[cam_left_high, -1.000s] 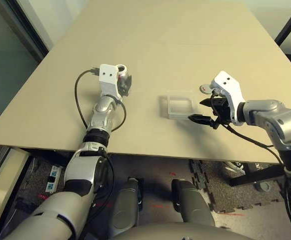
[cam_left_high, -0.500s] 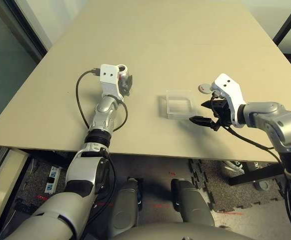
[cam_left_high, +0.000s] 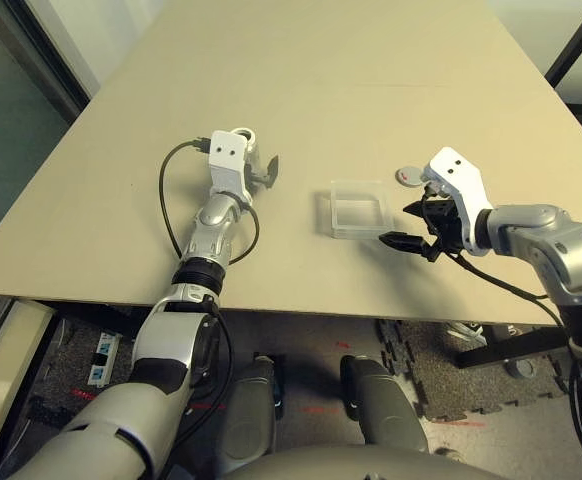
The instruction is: Pour the medicine from the bottle into the box.
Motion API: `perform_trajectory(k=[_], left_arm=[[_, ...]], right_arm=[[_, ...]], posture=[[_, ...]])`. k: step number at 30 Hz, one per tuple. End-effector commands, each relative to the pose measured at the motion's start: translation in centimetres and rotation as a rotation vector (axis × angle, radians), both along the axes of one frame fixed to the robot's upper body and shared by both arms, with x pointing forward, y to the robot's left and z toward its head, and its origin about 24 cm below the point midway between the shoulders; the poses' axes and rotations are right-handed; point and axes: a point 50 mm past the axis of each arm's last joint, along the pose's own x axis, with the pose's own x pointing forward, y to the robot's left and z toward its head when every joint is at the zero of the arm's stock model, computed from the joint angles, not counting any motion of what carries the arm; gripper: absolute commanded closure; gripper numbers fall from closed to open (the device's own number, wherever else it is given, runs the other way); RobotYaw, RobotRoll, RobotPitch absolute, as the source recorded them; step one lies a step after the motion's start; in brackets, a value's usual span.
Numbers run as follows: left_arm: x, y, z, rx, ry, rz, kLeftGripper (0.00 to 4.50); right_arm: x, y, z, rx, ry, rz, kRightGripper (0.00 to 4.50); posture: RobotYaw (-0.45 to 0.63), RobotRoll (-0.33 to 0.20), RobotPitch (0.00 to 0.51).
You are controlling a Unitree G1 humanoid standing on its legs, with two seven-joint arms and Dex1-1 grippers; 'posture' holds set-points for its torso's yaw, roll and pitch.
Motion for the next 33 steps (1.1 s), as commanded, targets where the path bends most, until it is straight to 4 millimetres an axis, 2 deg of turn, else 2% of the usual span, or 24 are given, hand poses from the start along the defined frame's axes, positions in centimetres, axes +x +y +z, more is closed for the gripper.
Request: perform_trajectory(k=[1, 12, 26, 29, 33], left_arm=[[-0.4, 0.2, -0.2, 0.009, -0.012, 0.005, 0.02], [-2.3, 1.3, -0.3, -0.007, -0.044, 0.039, 0.02], [-6.5, 3.6, 0.7, -0.037, -0.048, 0.118, 0.02], [-8.2, 4.5, 1.2, -0.035, -0.052, 0.121, 0.02], [-9.8, 6.0, 2.8, -0.059, -0.136, 0.167, 0.02]], right_arm=[[-0.2, -0.2, 0.2, 0.003, -0.009, 0.001, 0.00], [-0.3, -0.3, 0.5, -0.002, -0.009, 0.007, 0.00], [-0.5, -0.6, 1.2, -0.003, -0.020, 0.007, 0.00], [-0.8, -1.0, 1.8, 0.059, -0.036, -0.046, 0.00], [-0.8, -1.9, 2.8, 0.208, -0.142, -0.203, 0.00]], posture=[[-0.13, 0.000, 0.161], [-0.11, 0.000, 0.172], [-0.07, 0.000, 0.186], [-0.06, 0.000, 0.190], [-0.05, 0.000, 0.193]])
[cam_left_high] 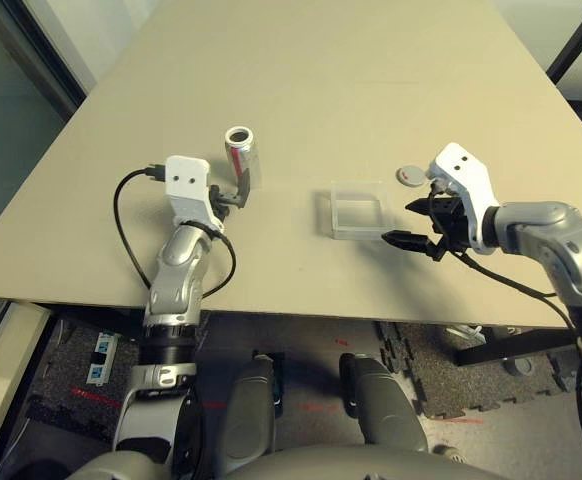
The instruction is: Pour the medicine from the bottle into the box.
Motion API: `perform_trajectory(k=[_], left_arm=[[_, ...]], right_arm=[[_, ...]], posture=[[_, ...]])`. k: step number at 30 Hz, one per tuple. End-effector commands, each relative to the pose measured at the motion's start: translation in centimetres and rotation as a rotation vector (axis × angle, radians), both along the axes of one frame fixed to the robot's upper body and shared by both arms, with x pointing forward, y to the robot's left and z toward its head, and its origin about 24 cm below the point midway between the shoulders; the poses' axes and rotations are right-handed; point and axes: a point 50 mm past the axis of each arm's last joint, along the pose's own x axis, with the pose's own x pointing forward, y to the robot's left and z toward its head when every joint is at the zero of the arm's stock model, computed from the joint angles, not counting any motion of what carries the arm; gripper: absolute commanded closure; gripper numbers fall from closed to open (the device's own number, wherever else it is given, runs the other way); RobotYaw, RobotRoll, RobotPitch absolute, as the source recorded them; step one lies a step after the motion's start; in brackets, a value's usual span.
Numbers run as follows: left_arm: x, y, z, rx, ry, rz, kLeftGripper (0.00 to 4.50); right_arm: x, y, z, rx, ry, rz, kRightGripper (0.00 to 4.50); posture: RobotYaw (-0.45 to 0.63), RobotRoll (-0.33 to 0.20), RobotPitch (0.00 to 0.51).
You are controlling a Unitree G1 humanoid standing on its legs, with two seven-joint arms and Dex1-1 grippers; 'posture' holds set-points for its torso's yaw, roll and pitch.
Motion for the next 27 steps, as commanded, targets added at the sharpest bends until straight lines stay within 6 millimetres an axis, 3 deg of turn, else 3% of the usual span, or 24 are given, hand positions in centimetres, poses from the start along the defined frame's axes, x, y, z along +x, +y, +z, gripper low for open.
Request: perform_trajectory(k=[1, 5, 13, 20, 27], left_arm=[[-1.0, 1.5, 1.9, -0.026, -0.105, 0.050, 0.02], [-0.5, 4.5, 3.2, -0.012, -0.217, 0.150, 0.02], [3.3, 8.7, 2.1, -0.016, -0.211, 0.247, 0.02], [5.1, 10.9, 1.1, -0.014, -0.146, 0.311, 0.02], [5.7, 10.5, 0.8, -0.026, -0.133, 0.308, 0.02]], right_arm=[[0.0, -0.9, 0.9, 0.109, -0.090, -0.144, 0.00], [1.1, -3.4, 0.6, 0.185, -0.237, -0.480, 0.00], [3.1, -7.8, -1.6, 0.164, -0.430, -0.968, 0.00], [3.1, -11.4, -3.6, 0.074, -0.517, -1.206, 0.00], [1.6, -13.2, -5.8, 0.003, -0.505, -1.271, 0.00]], posture=[[-0.05, 0.000, 0.194], [-0.05, 0.000, 0.211], [-0.08, 0.000, 0.227], [-0.09, 0.000, 0.235], [-0.14, 0.000, 0.235]])
